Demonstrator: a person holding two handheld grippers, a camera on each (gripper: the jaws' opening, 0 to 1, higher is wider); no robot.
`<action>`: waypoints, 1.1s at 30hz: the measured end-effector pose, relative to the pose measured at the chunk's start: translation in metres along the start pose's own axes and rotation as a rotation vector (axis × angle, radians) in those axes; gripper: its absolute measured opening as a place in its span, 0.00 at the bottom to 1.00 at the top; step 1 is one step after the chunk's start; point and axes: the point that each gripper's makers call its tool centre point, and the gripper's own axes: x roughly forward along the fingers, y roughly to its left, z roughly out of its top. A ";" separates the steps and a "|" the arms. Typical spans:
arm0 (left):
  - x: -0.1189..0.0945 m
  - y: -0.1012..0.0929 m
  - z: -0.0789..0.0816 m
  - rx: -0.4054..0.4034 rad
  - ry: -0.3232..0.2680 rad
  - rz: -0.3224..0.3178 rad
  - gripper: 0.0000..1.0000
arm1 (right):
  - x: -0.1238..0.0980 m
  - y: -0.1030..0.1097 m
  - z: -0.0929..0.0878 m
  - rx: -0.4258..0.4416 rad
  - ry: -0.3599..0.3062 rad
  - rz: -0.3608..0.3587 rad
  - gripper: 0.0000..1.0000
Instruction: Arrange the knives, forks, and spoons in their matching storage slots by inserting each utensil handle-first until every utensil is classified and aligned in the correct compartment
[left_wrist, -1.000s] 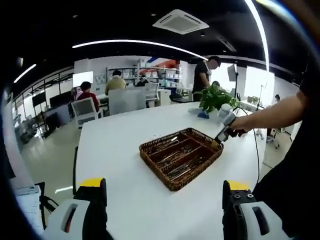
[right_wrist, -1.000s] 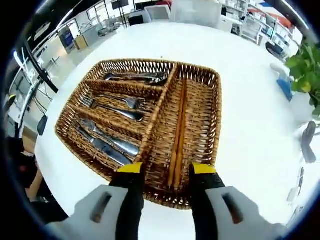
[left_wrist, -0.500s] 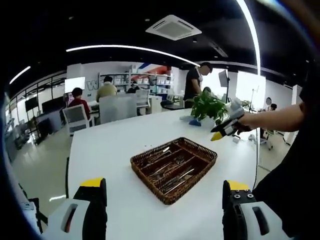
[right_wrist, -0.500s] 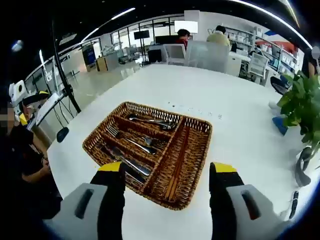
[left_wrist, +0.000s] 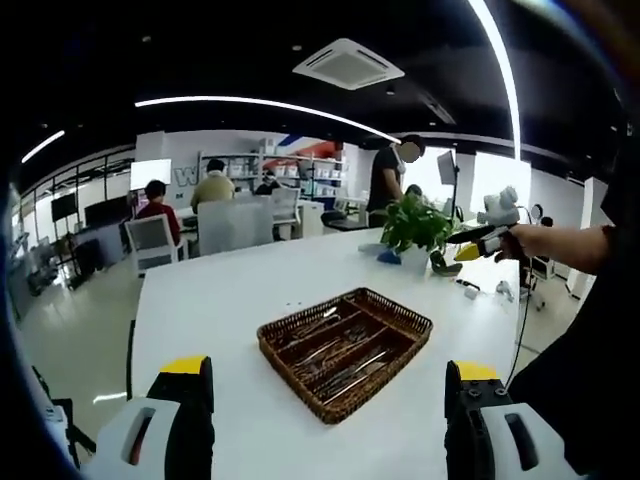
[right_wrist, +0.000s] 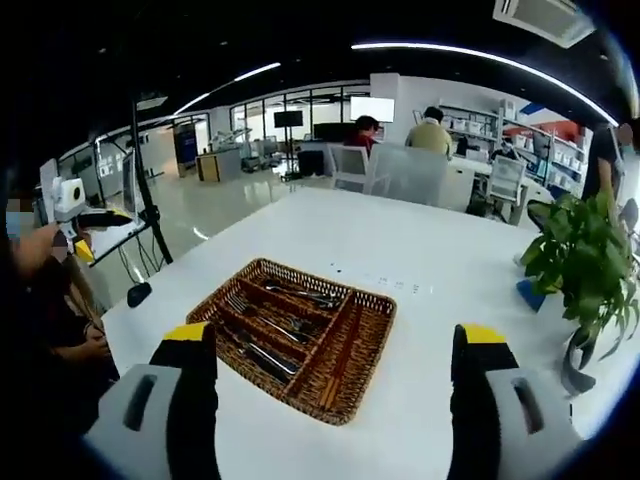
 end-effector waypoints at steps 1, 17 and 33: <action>0.000 -0.002 0.002 -0.004 -0.004 0.002 1.00 | -0.004 0.001 0.002 -0.006 -0.005 0.002 0.99; -0.013 -0.015 -0.001 0.004 -0.005 0.026 1.00 | -0.045 0.026 -0.015 0.012 -0.030 -0.009 0.99; -0.008 -0.006 -0.007 0.014 0.001 0.034 1.00 | -0.065 0.032 -0.042 0.037 -0.026 -0.039 0.99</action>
